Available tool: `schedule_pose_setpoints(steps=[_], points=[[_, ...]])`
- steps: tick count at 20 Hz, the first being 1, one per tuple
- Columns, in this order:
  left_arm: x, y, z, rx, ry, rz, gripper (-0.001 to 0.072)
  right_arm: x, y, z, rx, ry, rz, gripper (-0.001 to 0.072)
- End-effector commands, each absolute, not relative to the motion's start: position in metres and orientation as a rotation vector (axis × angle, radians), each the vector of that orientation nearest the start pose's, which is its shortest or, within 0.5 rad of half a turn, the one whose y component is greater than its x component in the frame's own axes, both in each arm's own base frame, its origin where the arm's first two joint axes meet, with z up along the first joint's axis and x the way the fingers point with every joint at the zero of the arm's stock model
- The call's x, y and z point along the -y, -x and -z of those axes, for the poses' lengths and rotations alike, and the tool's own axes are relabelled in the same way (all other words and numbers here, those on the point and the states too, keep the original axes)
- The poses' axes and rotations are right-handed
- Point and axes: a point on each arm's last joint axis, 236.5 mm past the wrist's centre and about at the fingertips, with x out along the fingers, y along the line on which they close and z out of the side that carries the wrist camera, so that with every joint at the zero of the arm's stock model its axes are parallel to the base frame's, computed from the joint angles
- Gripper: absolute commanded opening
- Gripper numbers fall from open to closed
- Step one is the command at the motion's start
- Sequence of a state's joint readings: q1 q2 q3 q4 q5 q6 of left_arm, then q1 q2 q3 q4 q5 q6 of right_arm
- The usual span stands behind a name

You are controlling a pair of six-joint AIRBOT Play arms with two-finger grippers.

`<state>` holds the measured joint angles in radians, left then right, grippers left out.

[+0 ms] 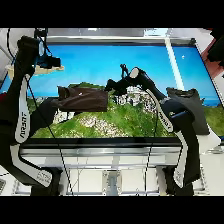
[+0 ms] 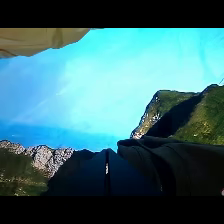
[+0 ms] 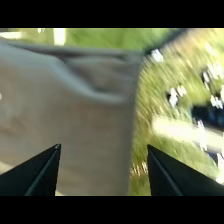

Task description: Fold the shirts.

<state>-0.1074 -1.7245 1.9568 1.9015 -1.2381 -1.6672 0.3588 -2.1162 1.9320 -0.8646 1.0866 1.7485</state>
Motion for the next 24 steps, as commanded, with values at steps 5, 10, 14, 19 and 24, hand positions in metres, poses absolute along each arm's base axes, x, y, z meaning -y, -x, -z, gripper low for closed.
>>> schedule_pose_setpoints(steps=[5, 10, 14, 19, 24], points=[[-0.013, -0.551, -0.112, -0.963, -0.217, -0.179, 0.0013, -0.375, -0.471, 0.089, -1.519, -0.825, -0.638, 0.0615], [0.002, -0.551, -0.108, -0.968, -0.162, -0.127, 0.0013, -0.410, -0.449, 0.083, -1.550, -0.845, -0.696, 0.0507], [0.005, -0.551, -0.107, -0.970, -0.153, -0.120, 0.0013, -0.426, -0.451, 0.070, -1.499, -0.886, -0.762, 0.0028], [0.000, -0.550, -0.107, -0.978, -0.203, -0.116, 0.0013, -0.376, -0.504, 0.013, -1.291, -0.923, -0.818, 0.0026], [-0.002, -0.546, -0.105, -0.996, -0.209, -0.121, 0.0013, -0.194, -0.555, -0.068, -1.094, -0.730, -0.549, 0.0025]])
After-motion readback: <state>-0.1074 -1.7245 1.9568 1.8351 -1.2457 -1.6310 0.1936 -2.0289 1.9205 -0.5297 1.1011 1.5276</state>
